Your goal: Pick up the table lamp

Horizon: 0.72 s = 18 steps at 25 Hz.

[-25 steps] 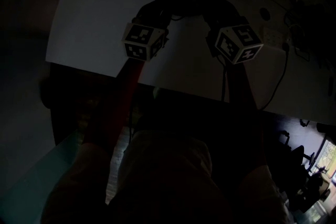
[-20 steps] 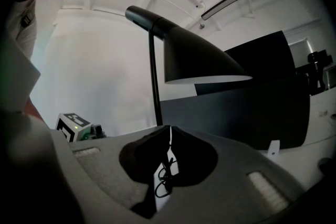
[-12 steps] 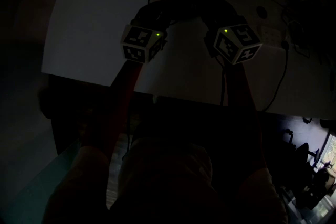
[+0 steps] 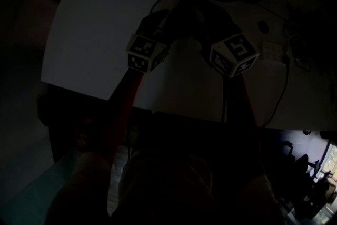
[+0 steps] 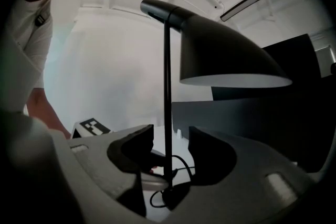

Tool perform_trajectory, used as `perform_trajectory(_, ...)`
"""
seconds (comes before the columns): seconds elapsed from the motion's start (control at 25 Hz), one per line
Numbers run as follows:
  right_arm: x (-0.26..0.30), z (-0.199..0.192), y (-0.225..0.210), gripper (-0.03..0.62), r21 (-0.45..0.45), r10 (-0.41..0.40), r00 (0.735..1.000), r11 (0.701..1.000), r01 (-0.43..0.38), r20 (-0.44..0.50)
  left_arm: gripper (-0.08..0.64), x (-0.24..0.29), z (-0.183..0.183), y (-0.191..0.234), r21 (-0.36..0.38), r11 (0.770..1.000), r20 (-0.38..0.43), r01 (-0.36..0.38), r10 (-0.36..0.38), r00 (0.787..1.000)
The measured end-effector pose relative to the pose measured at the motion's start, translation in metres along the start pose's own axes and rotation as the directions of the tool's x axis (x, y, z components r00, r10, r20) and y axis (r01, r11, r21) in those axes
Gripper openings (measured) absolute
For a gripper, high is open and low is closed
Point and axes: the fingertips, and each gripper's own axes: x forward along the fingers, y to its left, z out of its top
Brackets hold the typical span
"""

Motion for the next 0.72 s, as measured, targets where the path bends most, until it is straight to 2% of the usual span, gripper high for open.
perform_trajectory(0.24, 0.015, 0.003, -0.001, 0.207, 0.002, 0.025, 0.999, 1.000, -0.026, 0.041, 0.227, 0.006, -0.010, 0.002, 0.012, 1.000, 0.019, 0.011, -0.011, 1.000)
perform_trajectory(0.72, 0.019, -0.001, 0.001, 0.201, -0.006, 0.102, 0.991, 0.995, -0.102, 0.085, 0.147, 0.009, -0.014, 0.004, 0.038, 0.999, 0.065, 0.016, -0.018, 0.998)
